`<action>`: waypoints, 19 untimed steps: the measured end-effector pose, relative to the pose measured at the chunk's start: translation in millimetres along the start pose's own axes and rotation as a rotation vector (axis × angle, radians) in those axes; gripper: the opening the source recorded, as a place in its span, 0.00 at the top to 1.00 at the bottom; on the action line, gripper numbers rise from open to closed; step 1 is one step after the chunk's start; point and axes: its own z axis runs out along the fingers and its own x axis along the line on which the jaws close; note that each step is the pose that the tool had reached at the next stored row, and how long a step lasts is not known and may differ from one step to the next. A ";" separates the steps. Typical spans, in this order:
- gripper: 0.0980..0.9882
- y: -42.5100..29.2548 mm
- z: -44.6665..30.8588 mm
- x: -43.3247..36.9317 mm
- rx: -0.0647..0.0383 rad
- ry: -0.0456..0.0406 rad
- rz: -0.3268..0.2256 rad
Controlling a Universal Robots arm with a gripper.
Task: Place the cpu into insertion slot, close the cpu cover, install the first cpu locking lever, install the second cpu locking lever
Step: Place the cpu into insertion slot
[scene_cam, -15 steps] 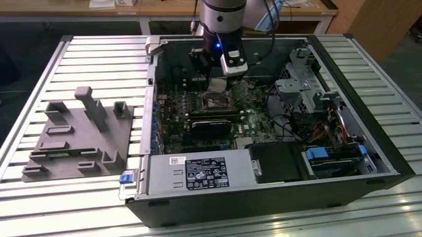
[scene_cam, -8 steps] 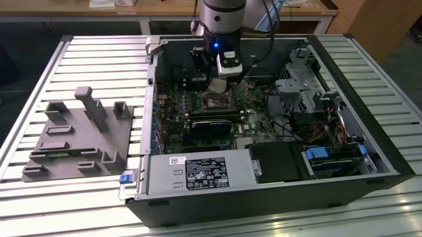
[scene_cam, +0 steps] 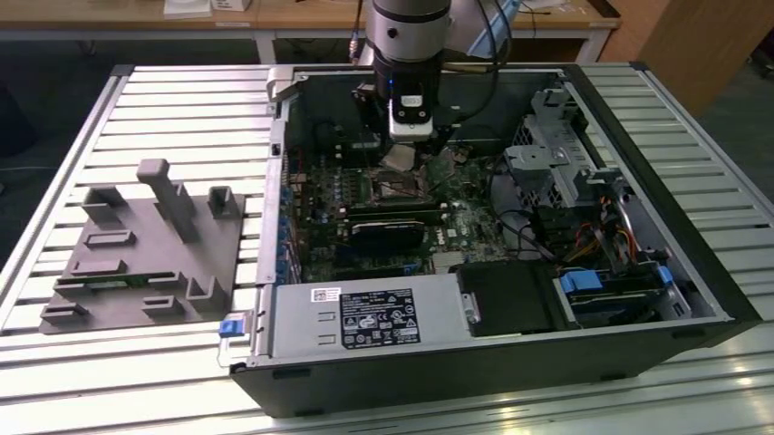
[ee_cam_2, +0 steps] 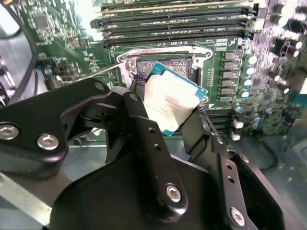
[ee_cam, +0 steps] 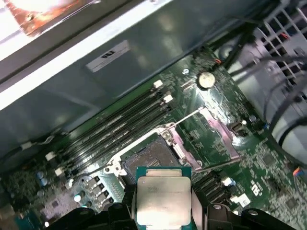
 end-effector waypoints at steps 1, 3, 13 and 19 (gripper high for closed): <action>0.50 0.0 0.1 0.0 0.000 -0.0015 0.019; 0.50 0.0 0.3 0.0 0.000 -0.0043 0.052; 0.50 -0.1 1.0 0.0 0.001 -0.0188 0.224; 0.50 -0.1 1.5 0.0 0.001 -0.0278 0.334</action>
